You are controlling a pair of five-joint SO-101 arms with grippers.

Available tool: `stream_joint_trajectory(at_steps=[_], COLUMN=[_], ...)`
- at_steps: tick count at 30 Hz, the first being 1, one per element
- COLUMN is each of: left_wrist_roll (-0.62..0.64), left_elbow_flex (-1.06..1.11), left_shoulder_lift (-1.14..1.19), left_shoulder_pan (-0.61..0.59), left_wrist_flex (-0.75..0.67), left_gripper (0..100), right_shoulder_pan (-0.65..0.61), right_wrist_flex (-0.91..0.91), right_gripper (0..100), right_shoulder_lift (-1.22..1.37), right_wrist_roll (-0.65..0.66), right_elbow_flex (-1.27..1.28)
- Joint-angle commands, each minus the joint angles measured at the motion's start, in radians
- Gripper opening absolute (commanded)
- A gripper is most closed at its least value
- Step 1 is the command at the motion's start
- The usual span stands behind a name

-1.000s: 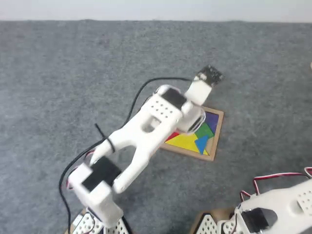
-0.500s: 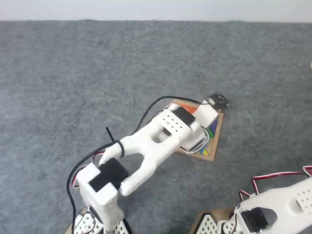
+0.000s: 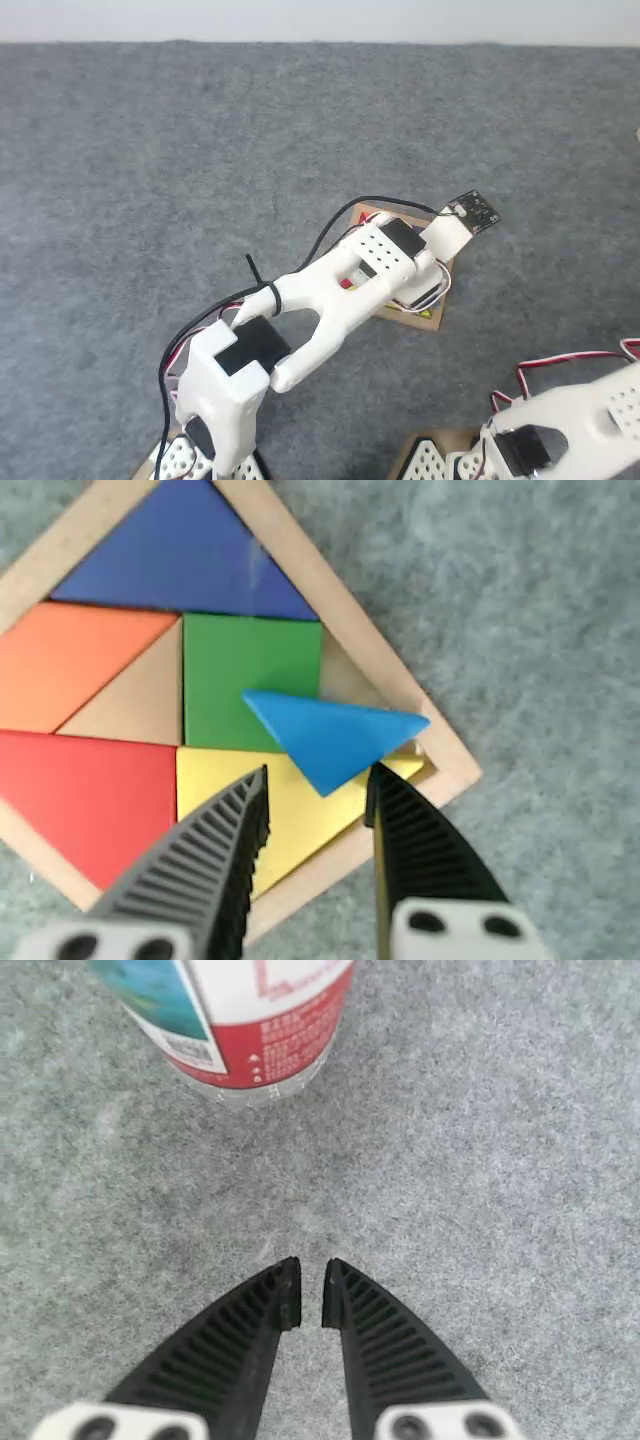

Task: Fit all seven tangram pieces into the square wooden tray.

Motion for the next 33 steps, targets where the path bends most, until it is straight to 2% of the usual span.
stream_joint_trajectory(at_steps=[1, 10, 18, 28, 33], left_wrist_roll=[-0.015, -0.035, -0.078, -0.089, -0.08], left_elbow_flex=[-0.045, -0.05, -0.09, -0.125, -0.156], left_shoulder_lift=[-0.014, -0.012, -0.009, -0.012, -0.011], left_shoulder_pan=[0.002, -0.008, -0.097, -0.101, -0.061], left_wrist_flex=[0.041, 0.049, 0.052, 0.048, 0.049], left_gripper=[15, 15, 15, 15, 15], right_shoulder_pan=[-0.016, -0.016, -0.035, -0.05, -0.054], right_wrist_flex=[0.008, 0.008, 0.01, 0.01, 0.016], right_gripper=[6.9, 6.9, 6.9, 6.9, 6.9], right_shoulder_lift=[-0.045, -0.045, -0.045, -0.045, -0.082], right_wrist_roll=[0.009, 0.011, 0.011, 0.006, 0.002], right_elbow_flex=[-0.057, -0.057, -0.057, -0.057, -0.051])
